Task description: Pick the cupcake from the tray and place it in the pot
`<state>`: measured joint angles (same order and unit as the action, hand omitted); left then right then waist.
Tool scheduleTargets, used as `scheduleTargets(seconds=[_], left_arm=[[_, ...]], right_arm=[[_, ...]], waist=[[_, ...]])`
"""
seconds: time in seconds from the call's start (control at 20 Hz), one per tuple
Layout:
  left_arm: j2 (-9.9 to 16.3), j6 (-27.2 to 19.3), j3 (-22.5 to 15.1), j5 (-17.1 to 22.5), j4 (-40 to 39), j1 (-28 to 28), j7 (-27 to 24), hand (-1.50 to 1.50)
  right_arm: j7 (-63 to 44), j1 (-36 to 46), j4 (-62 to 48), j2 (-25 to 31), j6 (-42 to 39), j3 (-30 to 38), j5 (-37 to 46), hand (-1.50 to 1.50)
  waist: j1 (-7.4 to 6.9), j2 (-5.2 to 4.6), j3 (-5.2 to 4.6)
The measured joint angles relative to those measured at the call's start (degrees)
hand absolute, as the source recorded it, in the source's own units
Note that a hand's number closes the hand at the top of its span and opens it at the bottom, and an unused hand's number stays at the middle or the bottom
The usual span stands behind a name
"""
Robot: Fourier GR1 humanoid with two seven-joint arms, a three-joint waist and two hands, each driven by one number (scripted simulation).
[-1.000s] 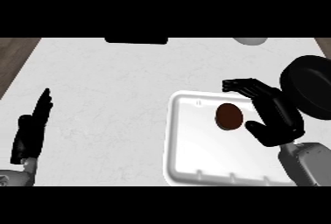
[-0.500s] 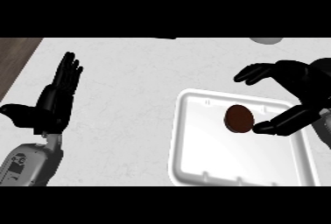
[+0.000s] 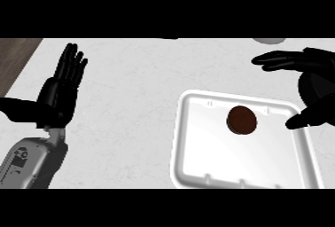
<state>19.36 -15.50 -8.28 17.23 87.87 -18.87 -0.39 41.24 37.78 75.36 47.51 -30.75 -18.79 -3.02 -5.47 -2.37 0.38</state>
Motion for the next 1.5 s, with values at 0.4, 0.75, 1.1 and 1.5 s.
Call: scheduleTargets(seconds=[0.4, 0.75, 1.1, 1.5], left_arm=[[-0.2, 0.7, 0.8, 0.4, -1.7, -1.3, 0.4, 0.00], [-0.2, 0.4, 1.9, 0.0, -2.0, -0.6, 0.6, 0.00], [0.4, 1.9, 3.8, 0.5, -2.2, 0.7, 0.2, 0.00], [-0.2, 2.5, 4.5, -0.2, -2.8, 1.8, -1.1, 0.00]], right_arm=[[9.2, 4.1, -4.5, 2.8, 7.9, -11.3, 15.7, -1.50], [13.5, 8.2, -14.6, -0.8, 12.6, -19.2, 24.8, -1.50], [15.4, 11.1, -23.9, -6.8, 15.4, -24.2, 30.0, -1.50], [18.6, 11.7, -29.6, -10.4, 18.8, -25.7, 31.3, -1.50]], waist=[[0.78, 0.69, -0.20], [2.06, 1.35, -0.30], [2.99, 1.67, -0.33], [3.84, 1.83, -0.33]])
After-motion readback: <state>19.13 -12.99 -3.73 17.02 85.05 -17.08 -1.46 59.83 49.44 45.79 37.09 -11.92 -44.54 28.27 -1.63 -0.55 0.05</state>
